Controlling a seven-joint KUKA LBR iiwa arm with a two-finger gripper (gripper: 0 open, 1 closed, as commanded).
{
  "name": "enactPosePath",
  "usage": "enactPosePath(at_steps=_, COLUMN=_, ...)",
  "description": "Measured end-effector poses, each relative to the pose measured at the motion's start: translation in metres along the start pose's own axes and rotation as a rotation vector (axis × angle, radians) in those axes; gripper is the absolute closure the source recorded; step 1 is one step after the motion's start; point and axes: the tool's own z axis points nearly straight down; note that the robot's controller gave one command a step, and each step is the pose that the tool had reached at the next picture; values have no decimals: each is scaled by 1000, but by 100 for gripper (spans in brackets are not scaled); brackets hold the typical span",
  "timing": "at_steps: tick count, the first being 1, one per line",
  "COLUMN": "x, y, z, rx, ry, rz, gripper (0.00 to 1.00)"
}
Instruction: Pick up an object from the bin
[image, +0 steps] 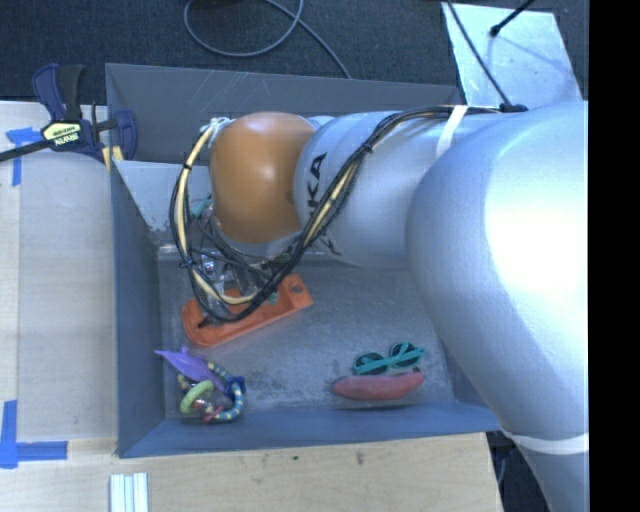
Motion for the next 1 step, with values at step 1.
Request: enactPosePath(at_steps=1, x=11, y=2, z=-146, rx=-1, ry=-6, rz=-42, gripper=100)
